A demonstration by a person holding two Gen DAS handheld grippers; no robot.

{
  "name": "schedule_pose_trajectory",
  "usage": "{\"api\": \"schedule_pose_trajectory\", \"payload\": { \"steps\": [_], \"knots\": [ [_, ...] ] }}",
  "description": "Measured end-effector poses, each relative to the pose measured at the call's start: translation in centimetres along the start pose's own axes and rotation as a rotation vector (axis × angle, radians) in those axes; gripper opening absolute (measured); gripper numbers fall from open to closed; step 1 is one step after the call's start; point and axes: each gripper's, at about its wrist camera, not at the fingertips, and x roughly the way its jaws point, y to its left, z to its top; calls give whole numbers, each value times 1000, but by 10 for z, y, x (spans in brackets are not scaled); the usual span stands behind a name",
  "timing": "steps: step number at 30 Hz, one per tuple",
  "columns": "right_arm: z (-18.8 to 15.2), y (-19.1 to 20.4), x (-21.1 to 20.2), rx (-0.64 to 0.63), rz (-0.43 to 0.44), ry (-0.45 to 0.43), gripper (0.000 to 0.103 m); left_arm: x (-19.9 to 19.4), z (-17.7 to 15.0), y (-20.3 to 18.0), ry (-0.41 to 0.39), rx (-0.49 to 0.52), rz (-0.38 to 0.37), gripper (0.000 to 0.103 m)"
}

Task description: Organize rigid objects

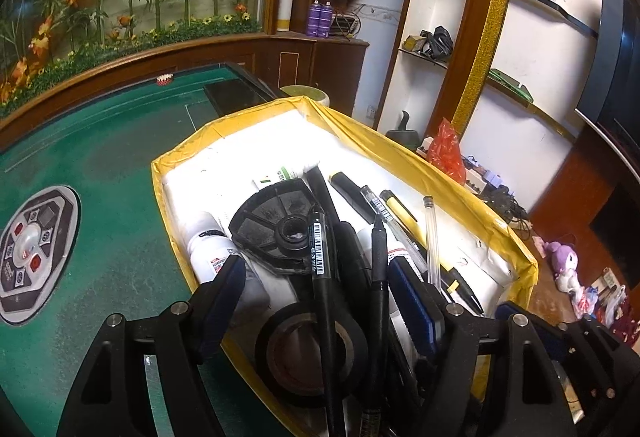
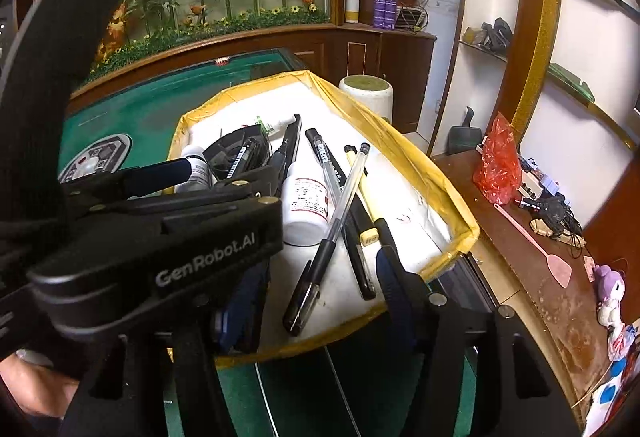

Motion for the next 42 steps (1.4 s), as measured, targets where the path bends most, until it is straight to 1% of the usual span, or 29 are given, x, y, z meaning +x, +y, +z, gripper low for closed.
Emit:
{"api": "schedule_pose_trajectory", "payload": {
  "steps": [6,8,9,10,15,17,19,25,26,27,29,31,33,37,38,40,42],
  "knots": [
    [-6,-3,-15,18,17,-27,63,-3,-2,-3,-24,26,30,78],
    [-9,-3,-19,20,15,-34,70,-3,-2,-4,-33,29,41,78],
    [-10,-4,-20,24,-3,-29,78,-4,-2,-4,-38,30,48,78],
    [-12,-5,-21,31,-13,-29,79,-4,-2,-4,-43,32,56,78],
    [-20,-24,-26,121,16,-8,79,-5,-1,-2,-56,27,74,78],
    [-23,-32,-29,156,34,-9,79,-6,-1,-1,-66,25,82,78],
    [-26,-38,-33,180,33,-16,79,-9,-2,-1,-77,25,91,78],
    [-31,-44,-48,194,46,-36,79,-26,-4,1,-131,22,117,78],
    [-33,-44,-50,193,48,-40,79,-32,-5,2,-142,18,123,80],
    [-33,-44,-53,190,52,-46,79,-37,-6,3,-153,9,124,87],
    [-33,-43,-56,184,60,-53,79,-49,-11,7,-189,-9,127,95],
    [-34,-40,-60,175,70,-62,79,-61,-16,9,-225,-19,158,96],
    [-34,-37,-62,165,75,-69,79,-70,-23,12,-234,-23,165,100],
    [-38,-27,-64,135,90,-75,79,-89,-39,19,-266,-17,200,102],
    [-39,-26,-64,133,95,-76,79,-94,-43,21,-269,-5,220,102],
    [-42,-21,-62,126,119,-74,79,-100,-48,23,-270,22,234,102],
    [-43,-16,-60,113,127,-69,79,-103,-52,25,-252,71,292,102]
  ]
}}
